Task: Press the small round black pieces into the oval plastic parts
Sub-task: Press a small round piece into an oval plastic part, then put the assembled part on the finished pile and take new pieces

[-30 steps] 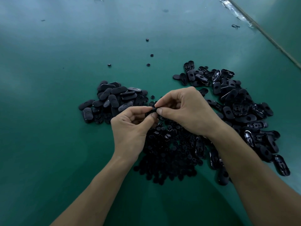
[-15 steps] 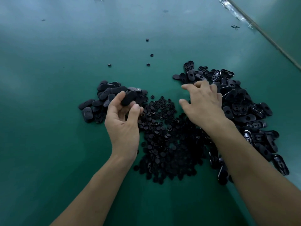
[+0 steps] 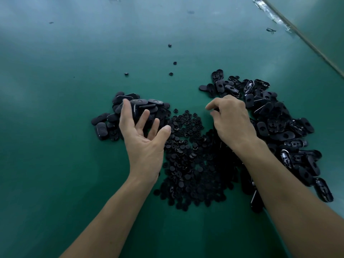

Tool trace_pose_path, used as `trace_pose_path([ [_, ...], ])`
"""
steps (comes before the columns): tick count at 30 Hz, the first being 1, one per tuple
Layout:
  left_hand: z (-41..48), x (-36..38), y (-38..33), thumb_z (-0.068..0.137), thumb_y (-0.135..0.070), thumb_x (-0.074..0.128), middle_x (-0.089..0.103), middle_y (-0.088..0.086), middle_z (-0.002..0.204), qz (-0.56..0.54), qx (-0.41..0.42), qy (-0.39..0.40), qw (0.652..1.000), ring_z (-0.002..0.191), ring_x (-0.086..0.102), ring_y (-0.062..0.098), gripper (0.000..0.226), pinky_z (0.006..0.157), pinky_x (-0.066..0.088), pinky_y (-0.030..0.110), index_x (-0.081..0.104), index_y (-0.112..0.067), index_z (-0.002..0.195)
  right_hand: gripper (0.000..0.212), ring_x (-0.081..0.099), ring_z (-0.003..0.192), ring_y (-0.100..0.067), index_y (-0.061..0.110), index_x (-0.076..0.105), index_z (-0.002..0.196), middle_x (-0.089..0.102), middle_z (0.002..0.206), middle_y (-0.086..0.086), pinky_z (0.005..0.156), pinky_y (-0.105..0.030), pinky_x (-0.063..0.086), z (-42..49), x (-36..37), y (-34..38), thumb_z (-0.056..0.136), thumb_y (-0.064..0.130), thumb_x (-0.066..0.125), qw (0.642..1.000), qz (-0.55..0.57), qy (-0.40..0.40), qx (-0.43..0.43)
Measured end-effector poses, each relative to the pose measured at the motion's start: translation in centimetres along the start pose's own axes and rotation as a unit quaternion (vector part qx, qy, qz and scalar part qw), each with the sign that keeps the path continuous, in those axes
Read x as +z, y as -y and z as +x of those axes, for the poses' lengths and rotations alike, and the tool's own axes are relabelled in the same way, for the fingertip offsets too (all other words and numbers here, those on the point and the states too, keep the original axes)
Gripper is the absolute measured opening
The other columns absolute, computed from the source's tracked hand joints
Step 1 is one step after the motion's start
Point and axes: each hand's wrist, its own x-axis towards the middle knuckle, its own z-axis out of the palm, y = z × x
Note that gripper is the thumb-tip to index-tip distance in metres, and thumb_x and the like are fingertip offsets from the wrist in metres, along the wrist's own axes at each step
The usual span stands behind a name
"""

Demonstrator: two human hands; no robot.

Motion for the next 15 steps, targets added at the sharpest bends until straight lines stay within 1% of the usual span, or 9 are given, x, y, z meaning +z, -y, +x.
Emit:
trace_pose_path([
  [2, -0.1, -0.1, -0.1, 0.085, 0.004, 0.072, 0.030, -0.020, 0.151, 0.023, 0.023, 0.020, 0.999, 0.126, 0.054, 0.005, 0.082, 0.097, 0.052, 0.024, 0.037, -0.034, 0.148, 0.020, 0.059, 0.108, -0.025, 0.009, 0.073, 0.113, 0.063, 0.113, -0.012, 0.094, -0.031, 0.050, 0.0, -0.1, 0.1, 0.099, 0.007, 0.059, 0.999, 0.011, -0.025, -0.023],
  [4, -0.3, -0.1, -0.2, 0.086, 0.001, 0.073, 0.043, -0.008, 0.147, 0.040, 0.029, 0.035, 0.998, 0.117, 0.058, 0.007, 0.065, 0.092, 0.054, 0.023, 0.052, -0.033, 0.136, 0.019, 0.060, 0.105, -0.024, 0.007, 0.074, 0.112, 0.065, 0.109, -0.012, 0.091, -0.026, 0.049, -0.1, -0.3, 0.6, 0.099, 0.008, 0.061, 0.996, 0.031, -0.052, -0.058],
  [6, -0.3, 0.0, -0.3, 0.086, -0.004, 0.073, 0.058, 0.004, 0.133, 0.049, 0.030, 0.044, 0.997, 0.109, 0.062, 0.009, 0.046, 0.087, 0.053, 0.022, 0.061, -0.028, 0.123, 0.017, 0.061, 0.099, -0.021, 0.007, 0.074, 0.110, 0.066, 0.105, -0.011, 0.087, -0.020, 0.045, -0.3, -0.5, 1.3, 0.098, 0.008, 0.063, 0.991, 0.055, -0.084, -0.091],
  [7, -0.4, 0.0, -0.3, 0.087, -0.005, 0.073, 0.063, 0.005, 0.124, 0.052, 0.033, 0.045, 0.997, 0.105, 0.064, 0.009, 0.039, 0.085, 0.053, 0.020, 0.064, -0.026, 0.118, 0.016, 0.061, 0.096, -0.020, 0.007, 0.074, 0.109, 0.067, 0.104, -0.010, 0.086, -0.019, 0.045, -0.4, -0.6, 1.6, 0.097, 0.008, 0.063, 0.988, 0.066, -0.101, -0.100],
  [9, -0.4, 0.0, -0.4, 0.089, -0.005, 0.073, 0.068, 0.001, 0.107, 0.055, 0.037, 0.044, 0.997, 0.097, 0.066, 0.009, 0.029, 0.083, 0.053, 0.018, 0.067, -0.024, 0.110, 0.016, 0.061, 0.095, -0.019, 0.007, 0.075, 0.108, 0.067, 0.104, -0.010, 0.085, -0.020, 0.047, -0.3, -0.8, 2.1, 0.097, 0.008, 0.064, 0.984, 0.074, -0.123, -0.105],
  [10, -0.4, 0.0, -0.4, 0.089, -0.004, 0.073, 0.069, -0.001, 0.101, 0.056, 0.036, 0.045, 0.997, 0.093, 0.066, 0.009, 0.026, 0.082, 0.053, 0.018, 0.068, -0.024, 0.106, 0.016, 0.062, 0.096, -0.021, 0.008, 0.075, 0.109, 0.068, 0.104, -0.011, 0.086, -0.023, 0.049, -0.2, -0.8, 2.1, 0.097, 0.008, 0.063, 0.985, 0.070, -0.120, -0.101],
  [13, -0.4, 0.0, -0.3, 0.090, -0.003, 0.072, 0.070, -0.009, 0.088, 0.055, 0.028, 0.049, 0.997, 0.085, 0.065, 0.008, 0.022, 0.079, 0.053, 0.019, 0.070, -0.024, 0.097, 0.018, 0.061, 0.104, -0.025, 0.010, 0.074, 0.112, 0.068, 0.108, -0.011, 0.092, -0.035, 0.052, 0.4, -0.6, 1.6, 0.099, 0.011, 0.061, 0.995, 0.035, -0.063, -0.065],
  [15, -0.3, 0.0, -0.3, 0.091, -0.003, 0.071, 0.070, -0.011, 0.085, 0.058, 0.028, 0.051, 0.997, 0.081, 0.065, 0.007, 0.021, 0.077, 0.053, 0.019, 0.070, -0.024, 0.094, 0.019, 0.059, 0.108, -0.026, 0.013, 0.074, 0.112, 0.068, 0.109, -0.008, 0.096, -0.038, 0.049, 0.4, -0.4, 1.1, 0.100, 0.013, 0.060, 0.998, 0.009, -0.038, -0.041],
])
